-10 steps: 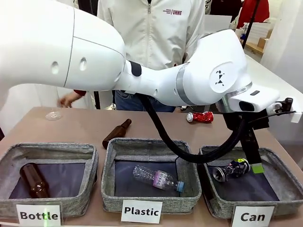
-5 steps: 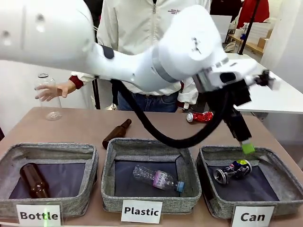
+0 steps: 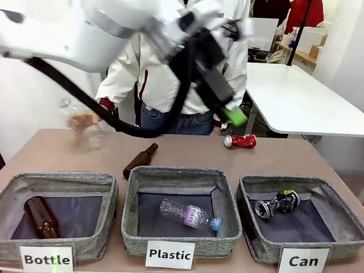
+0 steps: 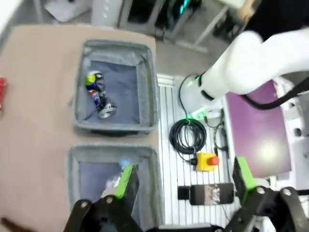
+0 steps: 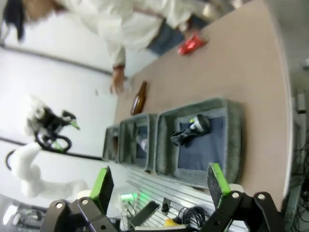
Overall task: Sort the can waste into the basket.
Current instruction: Pick up the can waste from the table and place it in the right Fabric basket.
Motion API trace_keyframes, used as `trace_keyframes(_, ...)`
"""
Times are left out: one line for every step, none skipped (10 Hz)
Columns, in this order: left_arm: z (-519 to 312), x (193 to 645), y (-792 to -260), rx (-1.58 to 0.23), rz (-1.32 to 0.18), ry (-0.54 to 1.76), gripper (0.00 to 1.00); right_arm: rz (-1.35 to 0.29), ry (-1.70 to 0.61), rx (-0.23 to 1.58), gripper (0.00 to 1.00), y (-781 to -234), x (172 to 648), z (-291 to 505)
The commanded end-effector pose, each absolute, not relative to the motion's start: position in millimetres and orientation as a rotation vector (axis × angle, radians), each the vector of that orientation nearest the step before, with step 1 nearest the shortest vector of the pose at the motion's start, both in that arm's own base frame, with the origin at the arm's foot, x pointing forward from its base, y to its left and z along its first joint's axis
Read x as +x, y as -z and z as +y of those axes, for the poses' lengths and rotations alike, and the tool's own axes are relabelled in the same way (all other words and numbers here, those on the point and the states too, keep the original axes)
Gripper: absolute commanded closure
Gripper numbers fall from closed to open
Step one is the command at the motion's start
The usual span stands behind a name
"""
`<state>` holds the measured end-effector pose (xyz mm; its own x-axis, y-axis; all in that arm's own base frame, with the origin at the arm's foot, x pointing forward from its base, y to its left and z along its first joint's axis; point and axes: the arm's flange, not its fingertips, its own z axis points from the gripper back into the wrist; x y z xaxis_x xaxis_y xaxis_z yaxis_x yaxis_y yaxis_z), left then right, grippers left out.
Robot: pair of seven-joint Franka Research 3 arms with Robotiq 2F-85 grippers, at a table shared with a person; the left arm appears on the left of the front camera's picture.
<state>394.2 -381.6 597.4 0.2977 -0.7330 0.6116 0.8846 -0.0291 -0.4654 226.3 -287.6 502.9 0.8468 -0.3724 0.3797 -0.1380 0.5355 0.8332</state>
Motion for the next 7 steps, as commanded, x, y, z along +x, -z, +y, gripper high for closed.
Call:
trace_keyframes(-286.2,388.0,-597.8,-0.994,-0.259,1.128,0.0,-0.519,0.065,0.986,0.0,-500.1,236.5,-217.6)
trace_keyframes(-233.3,398.3,-602.0,-1.049,-0.281,1.021,0.0,-0.486,0.009,0.991,0.0,-494.7,247.5,-193.1)
trace_keyframes(-176.6,398.2,-611.2,-1.089,-0.292,0.893,0.0,-0.442,-0.021,1.003,0.0,-494.4,252.0,-165.6)
trace_keyframes(-121.2,396.8,-611.7,-1.137,-0.324,0.771,0.0,-0.399,-0.017,1.026,0.0,-496.1,258.3,-145.1)
trace_keyframes(-59.4,397.6,-600.4,-1.219,-0.328,0.631,0.0,-0.35,0.004,1.058,0.0,-499.7,267.6,-130.0)
trace_keyframes(-9.4,397.8,-585.3,-1.287,-0.345,0.519,0.0,-0.32,0.064,1.085,0.0,-505.6,274.8,-120.8)
trace_keyframes(33.4,395.5,-563.2,-1.353,-0.372,0.406,0.0,-0.276,0.108,1.13,0.0,-510.5,279.7,-116.2)
